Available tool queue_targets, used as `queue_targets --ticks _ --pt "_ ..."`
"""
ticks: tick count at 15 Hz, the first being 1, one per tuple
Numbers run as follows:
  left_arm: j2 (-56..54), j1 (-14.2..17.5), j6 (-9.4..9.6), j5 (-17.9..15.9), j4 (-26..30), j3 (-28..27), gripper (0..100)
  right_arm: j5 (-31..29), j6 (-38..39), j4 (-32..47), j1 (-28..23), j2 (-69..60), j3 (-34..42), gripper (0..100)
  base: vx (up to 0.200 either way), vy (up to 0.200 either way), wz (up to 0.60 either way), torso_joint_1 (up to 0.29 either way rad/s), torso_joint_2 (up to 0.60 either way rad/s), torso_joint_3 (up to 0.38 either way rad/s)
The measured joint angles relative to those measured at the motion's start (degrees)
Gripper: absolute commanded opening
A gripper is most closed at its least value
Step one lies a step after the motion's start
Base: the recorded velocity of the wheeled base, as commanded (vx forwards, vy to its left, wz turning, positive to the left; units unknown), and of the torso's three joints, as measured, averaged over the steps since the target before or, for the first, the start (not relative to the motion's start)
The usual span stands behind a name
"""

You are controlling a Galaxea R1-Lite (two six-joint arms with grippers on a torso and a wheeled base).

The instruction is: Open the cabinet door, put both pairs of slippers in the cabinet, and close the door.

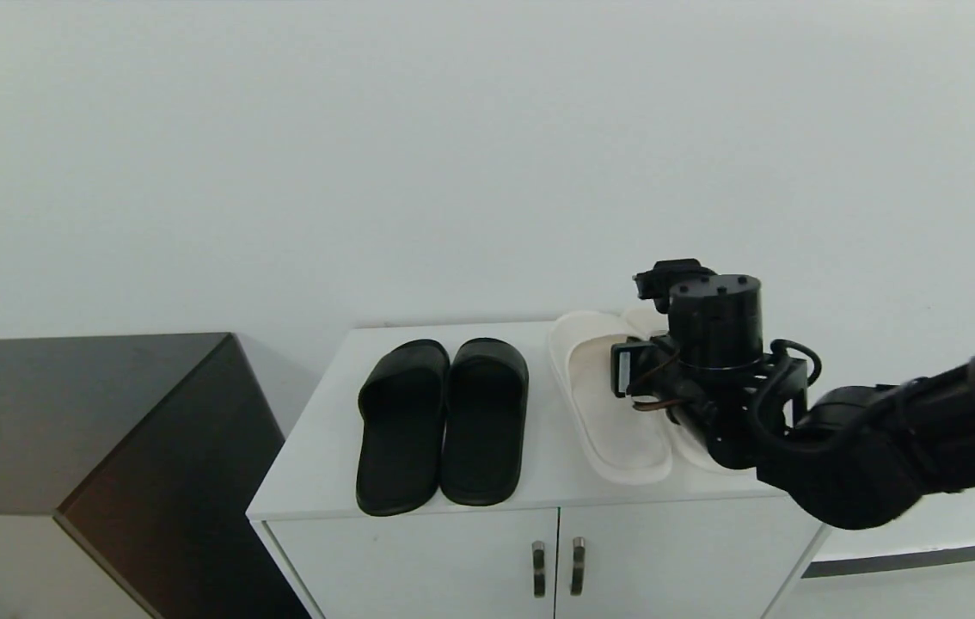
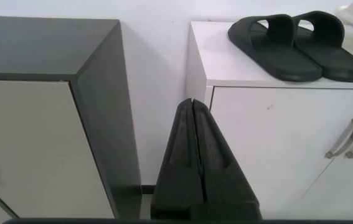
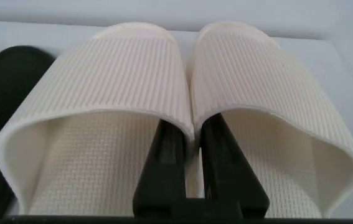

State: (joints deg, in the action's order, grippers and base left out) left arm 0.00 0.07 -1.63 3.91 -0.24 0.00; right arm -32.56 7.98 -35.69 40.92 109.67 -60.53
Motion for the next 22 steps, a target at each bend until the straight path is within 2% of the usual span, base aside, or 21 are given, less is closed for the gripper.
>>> queue_targets --ticks 2,7,11,16,18,22 --pt "0.0 0.0 0.05 -0.3 0.0 0.0 0 3.6 -0.2 2.1 2.2 -5.9 4.5 0 0.0 0.0 0.0 0.0 0.0 0.0" --pt "0.0 0.0 0.27 -1.4 0.0 0.0 0 17.9 0.9 13.7 8.2 -23.3 17.9 0 0.0 0.0 0.0 0.0 0.0 0.0" --pt "0.0 0.0 0.27 -1.3 0.0 0.0 0 18.4 3.6 14.7 13.1 -27.6 21.3 0 -0.05 0.0 0.0 0.002 0.0 0.001" --pt "0.0 0.0 0.24 -1.4 0.0 0.0 0 18.6 4.5 14.5 13.9 -28.8 22.8 0 -0.2 0.0 0.0 0.002 0.0 0.002" --pt "0.0 0.0 0.24 -1.3 0.0 0.0 0 19.2 4.4 13.4 13.9 -29.6 24.0 0 0.0 0.0 0.0 0.0 0.0 0.0" --pt "0.0 0.0 0.2 -1.3 0.0 0.0 0 25.8 3.9 13.1 13.8 -32.7 26.4 0 0.0 0.0 0.0 0.0 0.0 0.0"
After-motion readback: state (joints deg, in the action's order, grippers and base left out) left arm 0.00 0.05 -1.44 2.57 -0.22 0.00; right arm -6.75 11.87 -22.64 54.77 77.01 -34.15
